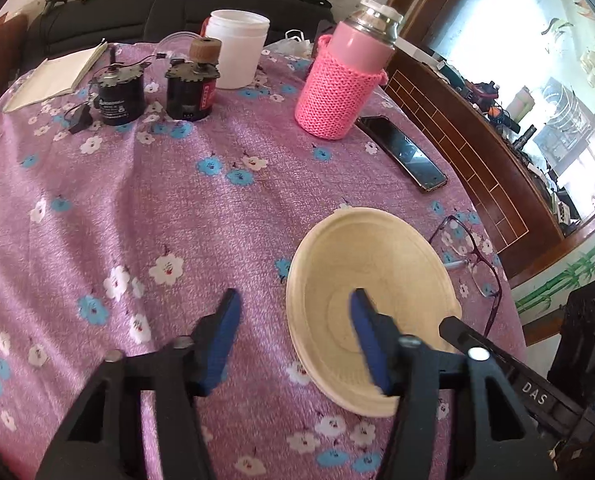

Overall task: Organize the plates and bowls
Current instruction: 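Lift the cream bowl and carry it toward the red plate stack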

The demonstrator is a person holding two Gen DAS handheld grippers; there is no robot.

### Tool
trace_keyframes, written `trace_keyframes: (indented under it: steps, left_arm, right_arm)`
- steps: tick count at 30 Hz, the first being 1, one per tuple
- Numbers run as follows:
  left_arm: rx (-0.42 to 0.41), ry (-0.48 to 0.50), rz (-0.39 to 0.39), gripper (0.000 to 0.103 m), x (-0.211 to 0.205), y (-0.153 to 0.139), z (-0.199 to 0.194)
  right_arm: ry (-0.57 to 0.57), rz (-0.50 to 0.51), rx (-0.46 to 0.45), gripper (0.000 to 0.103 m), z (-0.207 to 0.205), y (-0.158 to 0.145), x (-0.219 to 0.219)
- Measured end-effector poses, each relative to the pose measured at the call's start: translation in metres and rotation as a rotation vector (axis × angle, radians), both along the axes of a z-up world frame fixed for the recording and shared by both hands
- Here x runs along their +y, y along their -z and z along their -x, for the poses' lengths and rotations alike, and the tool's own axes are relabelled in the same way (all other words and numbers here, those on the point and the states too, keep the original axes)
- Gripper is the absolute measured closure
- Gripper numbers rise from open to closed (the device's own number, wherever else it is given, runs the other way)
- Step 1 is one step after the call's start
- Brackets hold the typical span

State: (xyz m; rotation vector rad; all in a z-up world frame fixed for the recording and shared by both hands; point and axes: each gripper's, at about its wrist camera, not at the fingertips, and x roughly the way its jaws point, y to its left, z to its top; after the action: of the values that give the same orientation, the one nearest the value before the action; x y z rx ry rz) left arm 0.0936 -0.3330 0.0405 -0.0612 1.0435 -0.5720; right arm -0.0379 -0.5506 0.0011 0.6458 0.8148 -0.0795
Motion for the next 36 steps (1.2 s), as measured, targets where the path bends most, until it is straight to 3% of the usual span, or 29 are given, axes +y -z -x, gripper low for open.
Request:
trace_keyframes:
  steps: [3,8,14,20,26,30,33,36]
  left_arm:
    - [0.01,0.029,0.0,0.094,-0.008,0.005,-0.001]
    - [-0.032,0.037,-0.008,0.094,-0.006,-0.001,0.012]
    - [-0.057,0.009,-0.028,0.092,0.02,-0.012,0.035]
    - [-0.044,-0.045,-0.054,0.091,0.069,-0.015,0.08]
    - [-0.038,-0.039,-0.035,0.085,0.11,-0.023,0.139]
    - [-0.051,-0.029,-0.047,0.084,0.114,-0.013,0.154]
    - [-0.016,-0.044,-0.029,0.084,0.116,0.0,0.15]
    - [-0.002,-0.055,-0.022,0.084,0.117,0.008,0.147]
  right_arm:
    - [-0.007,-0.004,0.006,0.081,-0.003,0.002,0.001]
    - [-0.017,0.005,-0.001,0.089,-0.003,0.001,0.004]
    - [-0.093,0.006,-0.044,0.089,0.004,-0.012,0.018]
    - [-0.217,-0.015,-0.037,0.089,0.015,-0.022,0.055]
    - [-0.329,0.021,-0.019,0.087,0.055,-0.031,0.1]
    - [-0.37,0.131,-0.008,0.086,0.072,-0.03,0.121]
    - [-0.368,0.186,0.009,0.086,0.073,-0.024,0.13]
    - [-0.364,0.302,0.007,0.086,0.075,-0.023,0.142]
